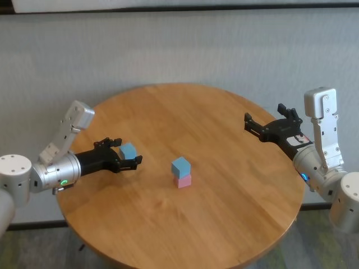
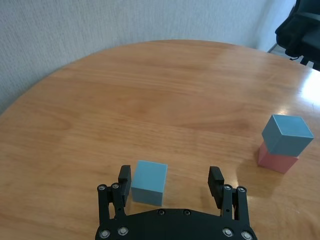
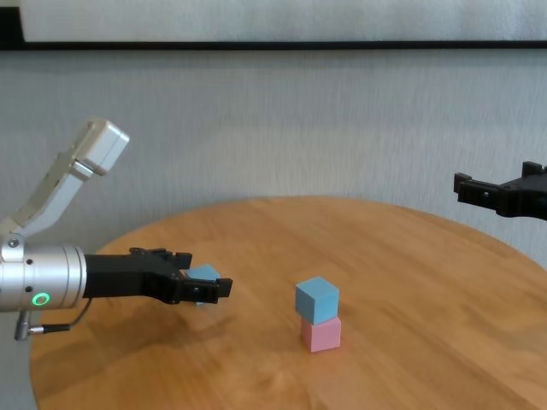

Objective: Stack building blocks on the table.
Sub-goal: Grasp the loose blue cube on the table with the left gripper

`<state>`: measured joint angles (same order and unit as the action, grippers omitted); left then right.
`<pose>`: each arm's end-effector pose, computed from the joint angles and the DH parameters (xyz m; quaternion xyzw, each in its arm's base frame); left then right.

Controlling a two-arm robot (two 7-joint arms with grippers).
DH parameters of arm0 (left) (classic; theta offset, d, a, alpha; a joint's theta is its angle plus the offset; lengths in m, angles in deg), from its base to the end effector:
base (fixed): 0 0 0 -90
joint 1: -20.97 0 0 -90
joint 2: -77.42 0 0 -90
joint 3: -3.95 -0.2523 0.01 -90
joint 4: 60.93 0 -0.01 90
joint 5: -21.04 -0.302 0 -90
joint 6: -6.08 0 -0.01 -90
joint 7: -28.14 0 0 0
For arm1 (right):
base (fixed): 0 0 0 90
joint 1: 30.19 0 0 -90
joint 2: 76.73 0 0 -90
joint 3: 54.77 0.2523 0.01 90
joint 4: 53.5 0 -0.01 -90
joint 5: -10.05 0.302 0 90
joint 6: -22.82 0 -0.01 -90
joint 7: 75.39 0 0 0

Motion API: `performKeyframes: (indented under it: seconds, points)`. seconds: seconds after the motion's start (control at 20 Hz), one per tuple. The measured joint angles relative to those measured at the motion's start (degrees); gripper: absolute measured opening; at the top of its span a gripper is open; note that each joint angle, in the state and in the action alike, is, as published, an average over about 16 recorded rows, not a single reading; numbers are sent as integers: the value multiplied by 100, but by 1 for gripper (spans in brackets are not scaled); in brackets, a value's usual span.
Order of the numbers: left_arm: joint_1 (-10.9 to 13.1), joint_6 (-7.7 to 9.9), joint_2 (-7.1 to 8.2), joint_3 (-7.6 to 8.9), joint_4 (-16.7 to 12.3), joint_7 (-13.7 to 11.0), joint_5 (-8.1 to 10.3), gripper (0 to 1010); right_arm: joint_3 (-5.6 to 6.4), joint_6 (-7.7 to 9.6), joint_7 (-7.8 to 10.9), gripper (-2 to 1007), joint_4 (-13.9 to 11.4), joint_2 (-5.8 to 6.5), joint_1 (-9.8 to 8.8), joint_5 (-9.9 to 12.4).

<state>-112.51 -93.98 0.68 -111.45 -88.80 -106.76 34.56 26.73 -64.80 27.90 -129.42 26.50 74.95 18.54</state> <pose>0.4636 0.0604 -0.2938 0.1546 0.0437 0.3490 0.9233 0.3848 -0.0327 -0.2479 -0.0590 -0.0171 -0.5867 0.8075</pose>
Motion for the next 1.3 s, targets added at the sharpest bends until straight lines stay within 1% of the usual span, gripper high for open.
performKeyframes:
  seconds: [0.3, 0.5, 0.6, 0.8, 0.95, 1.15, 1.3]
  points:
    - [-199, -210, -138, 14, 469, -84, -67, 1002, 0, 0, 0, 1004, 0, 0, 0, 0]
    - [-363, -387, -235, 37, 849, -146, -116, 1001, 0, 0, 0, 1004, 0, 0, 0, 0]
    - [-476, -507, -292, 48, 1103, -187, -138, 1001, 0, 0, 0, 1004, 0, 0, 0, 0]
    - [-777, -817, -437, 66, 1759, -265, -180, 1001, 0, 0, 0, 1004, 0, 0, 0, 0]
    - [-962, -1006, -524, 73, 2158, -306, -202, 1002, 0, 0, 0, 1004, 0, 0, 0, 0]
    - [-1148, -1194, -608, 73, 2554, -346, -220, 1001, 0, 0, 0, 1004, 0, 0, 0, 0]
    - [-1238, -1283, -647, 70, 2741, -362, -225, 1002, 0, 0, 0, 1004, 0, 0, 0, 0]
